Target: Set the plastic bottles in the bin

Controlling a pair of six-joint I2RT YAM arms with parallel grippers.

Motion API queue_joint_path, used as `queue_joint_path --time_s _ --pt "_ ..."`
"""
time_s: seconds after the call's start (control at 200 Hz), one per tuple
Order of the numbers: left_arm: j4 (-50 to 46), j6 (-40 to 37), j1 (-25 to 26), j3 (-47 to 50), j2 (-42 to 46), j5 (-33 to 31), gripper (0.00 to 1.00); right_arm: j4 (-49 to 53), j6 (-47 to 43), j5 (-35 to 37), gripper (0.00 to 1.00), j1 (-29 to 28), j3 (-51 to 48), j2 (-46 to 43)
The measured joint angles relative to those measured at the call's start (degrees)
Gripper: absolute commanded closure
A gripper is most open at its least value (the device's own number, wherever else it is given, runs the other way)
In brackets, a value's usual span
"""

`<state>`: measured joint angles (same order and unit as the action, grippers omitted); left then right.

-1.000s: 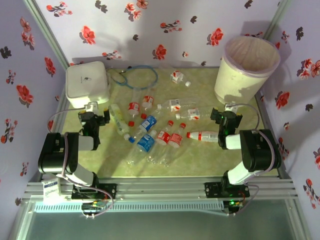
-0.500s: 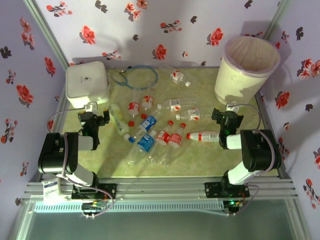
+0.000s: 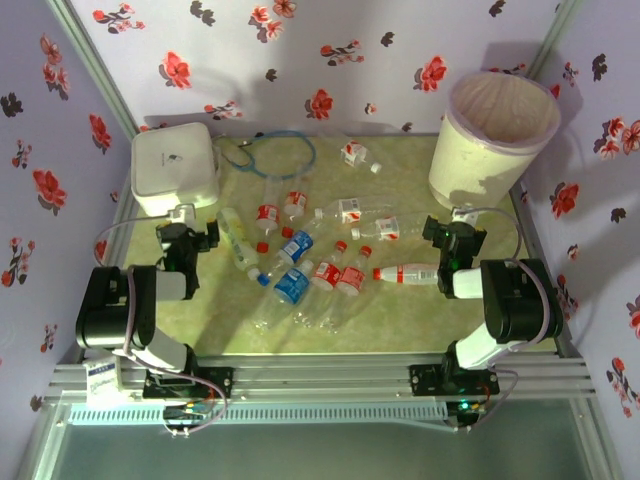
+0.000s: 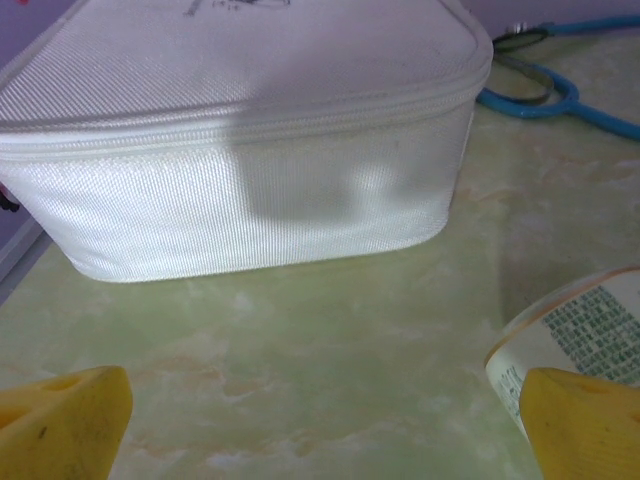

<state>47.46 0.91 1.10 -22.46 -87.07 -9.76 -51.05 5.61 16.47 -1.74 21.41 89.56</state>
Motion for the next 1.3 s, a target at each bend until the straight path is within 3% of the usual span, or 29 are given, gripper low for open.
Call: queue_joint_path --time_s 0.185,0.36,0.48,0.645,0.905,1.08,1.3 --pt "-16.2 4.1 0.0 -2.5 17.1 -1.2 0.0 9.8 -0.3 -1.0 0.01 -0.4 1.6 -8.6" --pt "-39.5 18.8 1.0 -13.0 32.3 -0.5 0.0 31.6 1.6 1.8 0.01 -6.6 11.9 -21.4" --pt "-50.8 27.8 7.0 -16.8 35.7 1.2 0.0 45.0 5.1 0.1 0.01 -11.6 21.4 -24.6" --pt "-58.2 38.4 16.8 -16.0 33.3 4.2 0.01 54.2 8.2 -10.5 0.01 -13.6 22.8 -26.0" --pt "-58.1 50.0 24.5 -11.9 23.7 10.1 0.04 67.6 9.0 -17.1 0.01 -13.6 32.3 -22.3" --pt "-61.0 51.6 28.9 -12.0 21.3 7.1 0.1 70.6 8.1 -18.6 0.01 -13.5 36.3 -21.9" --pt "-61.3 52.1 29.3 -11.6 18.4 0.4 0.12 72.4 8.0 -21.6 0.01 -13.5 37.7 -20.0"
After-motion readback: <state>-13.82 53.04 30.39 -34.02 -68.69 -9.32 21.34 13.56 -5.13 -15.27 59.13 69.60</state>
